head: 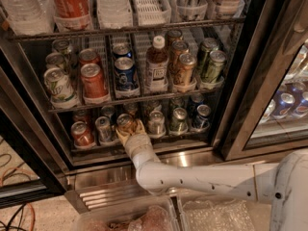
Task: Pick orange can from bottom shelf of fridge
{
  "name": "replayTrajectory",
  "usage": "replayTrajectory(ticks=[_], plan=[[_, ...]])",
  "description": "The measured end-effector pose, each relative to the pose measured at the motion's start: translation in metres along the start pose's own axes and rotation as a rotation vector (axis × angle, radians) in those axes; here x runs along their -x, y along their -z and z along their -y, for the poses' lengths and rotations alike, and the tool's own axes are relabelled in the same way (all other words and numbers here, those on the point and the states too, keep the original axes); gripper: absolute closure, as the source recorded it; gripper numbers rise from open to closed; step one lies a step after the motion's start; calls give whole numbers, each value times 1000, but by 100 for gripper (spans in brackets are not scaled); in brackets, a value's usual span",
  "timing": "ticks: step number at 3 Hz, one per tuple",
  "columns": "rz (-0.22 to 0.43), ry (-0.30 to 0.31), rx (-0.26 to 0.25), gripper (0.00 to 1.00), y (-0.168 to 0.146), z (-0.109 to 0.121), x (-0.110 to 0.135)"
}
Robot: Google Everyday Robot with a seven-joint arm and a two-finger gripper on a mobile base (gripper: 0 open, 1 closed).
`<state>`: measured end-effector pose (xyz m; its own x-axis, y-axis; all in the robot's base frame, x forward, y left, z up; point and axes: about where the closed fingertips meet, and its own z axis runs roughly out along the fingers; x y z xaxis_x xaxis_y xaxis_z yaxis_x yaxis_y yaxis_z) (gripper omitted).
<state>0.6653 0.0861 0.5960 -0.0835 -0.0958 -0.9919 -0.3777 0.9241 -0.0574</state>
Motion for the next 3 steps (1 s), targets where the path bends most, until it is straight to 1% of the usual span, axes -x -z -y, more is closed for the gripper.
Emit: replayTrajectory(ticks=[1, 3], plan=[[24, -6, -10, 100, 9, 0, 6], [124, 4, -28, 100, 28, 3, 41]])
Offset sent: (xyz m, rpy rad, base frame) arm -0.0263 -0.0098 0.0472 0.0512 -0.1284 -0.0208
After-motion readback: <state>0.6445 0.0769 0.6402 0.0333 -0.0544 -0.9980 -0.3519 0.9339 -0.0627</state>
